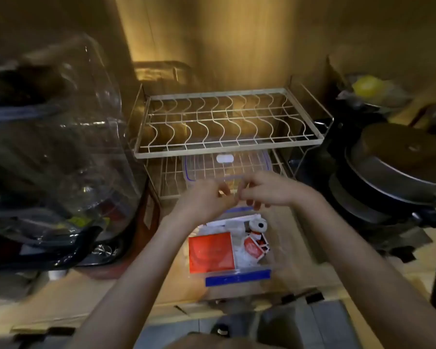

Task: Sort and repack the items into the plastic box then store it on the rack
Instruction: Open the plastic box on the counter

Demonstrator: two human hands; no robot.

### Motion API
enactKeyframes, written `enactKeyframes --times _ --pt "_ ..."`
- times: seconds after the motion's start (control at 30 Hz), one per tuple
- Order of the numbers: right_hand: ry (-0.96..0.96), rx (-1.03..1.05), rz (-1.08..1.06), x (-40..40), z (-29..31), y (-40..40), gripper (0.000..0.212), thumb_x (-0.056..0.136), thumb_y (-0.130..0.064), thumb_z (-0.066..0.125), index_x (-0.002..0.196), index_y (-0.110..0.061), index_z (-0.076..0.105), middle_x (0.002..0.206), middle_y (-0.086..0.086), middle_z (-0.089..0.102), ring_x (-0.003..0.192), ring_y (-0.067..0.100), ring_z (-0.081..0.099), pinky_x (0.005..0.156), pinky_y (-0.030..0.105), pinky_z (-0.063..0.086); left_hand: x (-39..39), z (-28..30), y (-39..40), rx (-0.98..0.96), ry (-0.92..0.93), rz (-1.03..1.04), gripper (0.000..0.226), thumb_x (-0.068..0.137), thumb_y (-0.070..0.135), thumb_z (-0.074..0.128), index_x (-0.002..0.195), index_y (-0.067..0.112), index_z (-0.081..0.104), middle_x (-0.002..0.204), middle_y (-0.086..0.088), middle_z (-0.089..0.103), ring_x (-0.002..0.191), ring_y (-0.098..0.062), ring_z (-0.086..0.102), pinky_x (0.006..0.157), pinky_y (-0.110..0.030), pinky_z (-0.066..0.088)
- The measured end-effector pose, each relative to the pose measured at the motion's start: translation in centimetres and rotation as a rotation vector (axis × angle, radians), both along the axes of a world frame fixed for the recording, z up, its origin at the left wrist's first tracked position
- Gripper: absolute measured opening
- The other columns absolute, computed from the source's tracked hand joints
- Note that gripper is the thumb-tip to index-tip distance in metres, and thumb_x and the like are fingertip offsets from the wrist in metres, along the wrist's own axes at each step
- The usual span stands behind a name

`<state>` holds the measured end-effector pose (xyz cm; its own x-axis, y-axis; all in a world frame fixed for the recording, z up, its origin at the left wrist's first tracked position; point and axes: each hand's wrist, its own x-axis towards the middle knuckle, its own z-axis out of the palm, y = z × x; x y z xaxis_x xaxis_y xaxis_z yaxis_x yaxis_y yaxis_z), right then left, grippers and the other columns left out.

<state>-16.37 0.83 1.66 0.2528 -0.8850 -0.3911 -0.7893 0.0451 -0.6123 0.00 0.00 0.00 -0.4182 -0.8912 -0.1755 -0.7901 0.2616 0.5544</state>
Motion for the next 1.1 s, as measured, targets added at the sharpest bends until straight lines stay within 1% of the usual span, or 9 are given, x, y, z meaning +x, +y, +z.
enactKeyframes --times 0.13,0.3,0.53,0.63,0.67,0.73,0.8,1.0,1.1 --pt "-0.191 0.038 -0.194 0.5 -5.1 1.7 0.004 0.089 -0.015 0.053 0.091 -0.018 0.056 0.082 0.003 0.06 0.07 0.016 0.059 0.058 0.023 0.045 0.6 -5.1 2.5 0.025 0.078 0.091 0.042 0.082 0.036 0.061 0.119 0.018 0.056 0.114 -0.007 0.065 0.1 -0.02 0.061 0.086 -0.035 0.051" --pt "-0.32 0.084 -0.468 0.7 -11.3 3.8 0.018 0.087 -0.017 0.058 0.104 -0.016 0.056 0.089 0.003 0.061 0.079 0.017 0.063 0.075 0.033 0.051 1.7 -11.0 4.9 0.03 0.054 0.117 0.06 0.081 0.037 0.062 0.134 0.023 0.039 0.144 -0.003 0.039 0.128 -0.019 0.04 0.103 -0.035 0.038" --pt "-0.426 0.228 -0.579 2.1 -16.1 4.4 0.04 0.085 -0.013 0.064 0.121 -0.007 0.047 0.088 0.002 0.056 0.071 0.009 0.052 0.063 0.019 0.045 2.9 -14.9 6.6 -0.096 -0.082 0.066 0.088 0.074 0.059 0.06 0.143 0.024 0.019 0.155 -0.004 0.016 0.142 -0.022 0.015 0.117 -0.04 0.015" --pt "-0.457 0.305 -0.559 3.0 -16.8 4.0 0.029 0.086 -0.015 0.064 0.107 -0.014 0.044 0.084 -0.005 0.054 0.069 0.004 0.052 0.049 0.005 0.044 3.0 -16.1 6.8 -0.072 -0.097 0.059 0.093 0.075 0.068 0.049 0.146 0.023 0.009 0.158 -0.004 0.005 0.145 -0.021 0.003 0.118 -0.041 0.001" --pt "-0.455 0.32 -0.557 3.3 -16.9 3.8 0.029 0.085 -0.017 0.065 0.105 -0.016 0.045 0.088 -0.003 0.057 0.072 0.006 0.055 0.055 0.007 0.048 3.0 -16.4 6.9 -0.067 -0.102 0.057 0.093 0.075 0.07 0.043 0.146 0.022 0.008 0.158 -0.004 0.003 0.145 -0.021 0.001 0.118 -0.041 -0.002" --pt "-0.436 0.32 -0.562 4.1 -17.3 3.3 0.035 0.081 -0.023 0.069 0.109 -0.012 0.051 0.104 0.006 0.064 0.087 0.018 0.063 0.078 0.027 0.056 3.0 -16.7 6.8 -0.08 -0.102 0.052 0.096 0.071 0.076 0.032 0.146 0.022 0.005 0.158 -0.004 0.002 0.145 -0.02 -0.001 0.117 -0.039 -0.006" --pt "-0.386 0.306 -0.578 4.9 -17.7 2.9 0.048 0.075 -0.027 0.074 0.116 -0.009 0.053 0.112 0.01 0.065 0.099 0.026 0.063 0.089 0.041 0.054 3.0 -17.0 6.7 -0.078 -0.103 0.051 0.101 0.067 0.08 0.025 0.146 0.022 0.002 0.159 -0.003 0.001 0.145 -0.019 -0.003 0.116 -0.036 -0.008" --pt "-0.395 0.311 -0.679 5.3 -18.2 2.6 0.059 0.069 -0.022 0.079 0.117 -0.005 0.051 0.105 0.005 0.062 0.103 0.025 0.061 0.085 0.037 0.053 3.2 -17.8 6.6 -0.129 -0.143 0.076 0.095 0.072 0.076 0.025 0.146 0.02 0.006 0.158 -0.004 0.008 0.146 -0.019 0.004 0.115 -0.035 -0.009" --pt "-0.421 0.345 -0.62 4.5 -18.2 2.6 0.062 0.064 -0.028 0.082 0.117 -0.011 0.055 0.109 0.005 0.065 0.102 0.026 0.063 0.087 0.043 0.055 3.3 -17.9 6.4 -0.137 -0.141 0.062 0.096 0.071 0.079 0.021 0.146 0.022 0.005 0.158 -0.004 0.009 0.145 -0.018 0.004 0.113 -0.032 -0.01"
